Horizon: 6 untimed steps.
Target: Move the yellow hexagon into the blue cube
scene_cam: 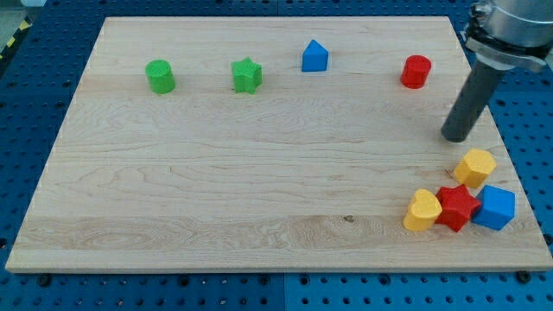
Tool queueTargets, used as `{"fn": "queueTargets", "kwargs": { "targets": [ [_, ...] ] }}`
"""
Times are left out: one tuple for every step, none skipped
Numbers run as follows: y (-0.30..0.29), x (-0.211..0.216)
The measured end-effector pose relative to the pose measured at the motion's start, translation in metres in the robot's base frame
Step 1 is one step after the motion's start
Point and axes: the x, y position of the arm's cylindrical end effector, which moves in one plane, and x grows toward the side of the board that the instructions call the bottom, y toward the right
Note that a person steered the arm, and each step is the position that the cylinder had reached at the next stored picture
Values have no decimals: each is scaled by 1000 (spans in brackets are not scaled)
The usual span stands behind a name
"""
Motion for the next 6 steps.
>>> {"fn": "queueTargets", "kwargs": {
  "targets": [
    [25,13],
    [29,42],
    [23,65],
    [19,33],
    [2,-10],
    [-17,0]
  ]
}}
